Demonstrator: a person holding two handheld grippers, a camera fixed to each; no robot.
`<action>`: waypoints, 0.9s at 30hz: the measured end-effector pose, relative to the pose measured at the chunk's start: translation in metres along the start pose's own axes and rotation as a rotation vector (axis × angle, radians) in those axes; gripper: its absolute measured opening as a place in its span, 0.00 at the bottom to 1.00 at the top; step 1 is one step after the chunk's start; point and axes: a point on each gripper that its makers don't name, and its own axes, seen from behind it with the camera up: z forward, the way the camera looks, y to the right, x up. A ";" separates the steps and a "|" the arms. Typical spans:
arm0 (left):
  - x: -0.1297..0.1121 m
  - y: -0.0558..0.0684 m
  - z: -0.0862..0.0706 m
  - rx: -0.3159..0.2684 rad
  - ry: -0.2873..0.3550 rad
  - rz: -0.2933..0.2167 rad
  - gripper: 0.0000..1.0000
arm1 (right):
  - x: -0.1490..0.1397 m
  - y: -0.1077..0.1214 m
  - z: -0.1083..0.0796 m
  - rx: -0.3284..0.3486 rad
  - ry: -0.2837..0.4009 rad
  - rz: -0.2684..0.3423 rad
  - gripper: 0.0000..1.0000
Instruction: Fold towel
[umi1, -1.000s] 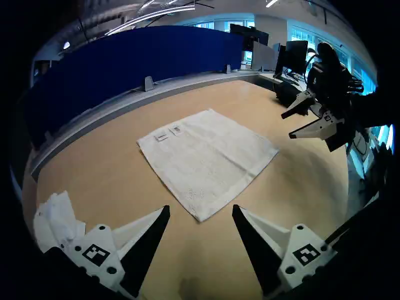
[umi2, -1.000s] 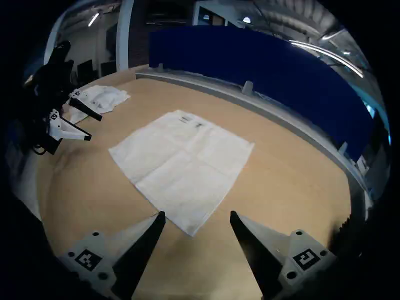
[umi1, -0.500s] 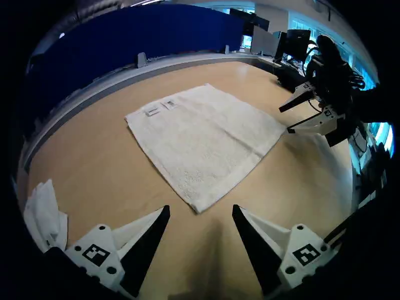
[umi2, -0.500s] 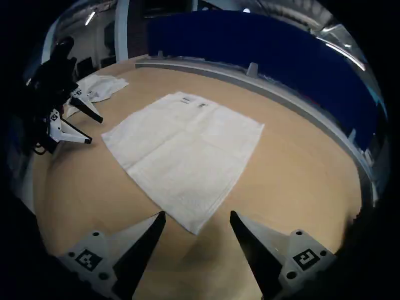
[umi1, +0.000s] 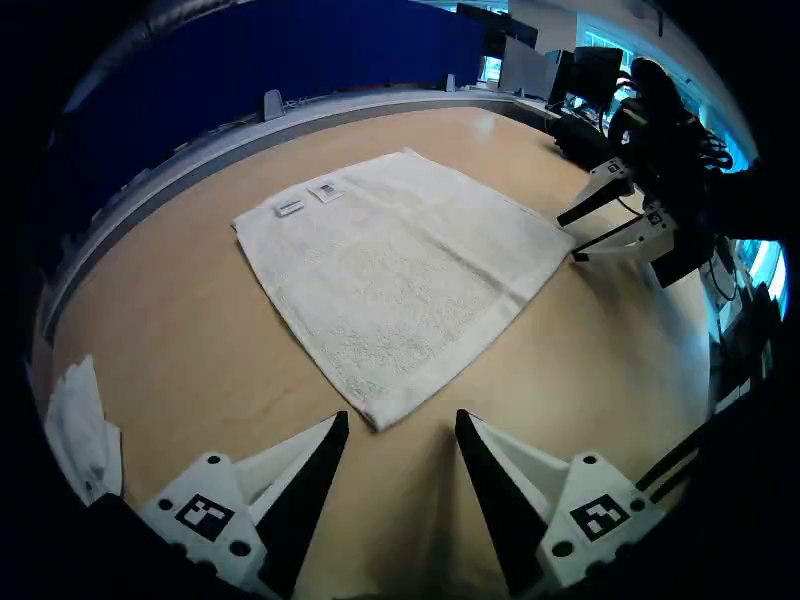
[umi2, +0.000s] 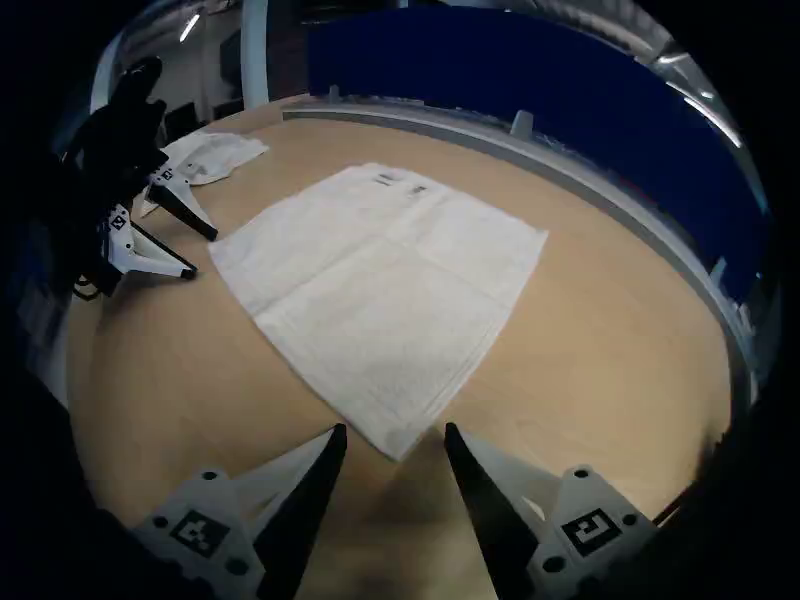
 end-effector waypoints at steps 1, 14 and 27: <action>0.000 0.000 0.000 0.003 0.000 0.000 0.76 | -0.001 0.000 0.000 0.003 -0.002 0.000 0.70; 0.001 -0.007 0.003 0.039 -0.011 -0.009 0.59 | -0.001 -0.005 0.002 0.024 0.005 0.028 0.34; 0.001 -0.014 0.005 0.072 -0.010 -0.015 0.36 | 0.001 -0.004 0.003 0.023 0.005 0.031 0.21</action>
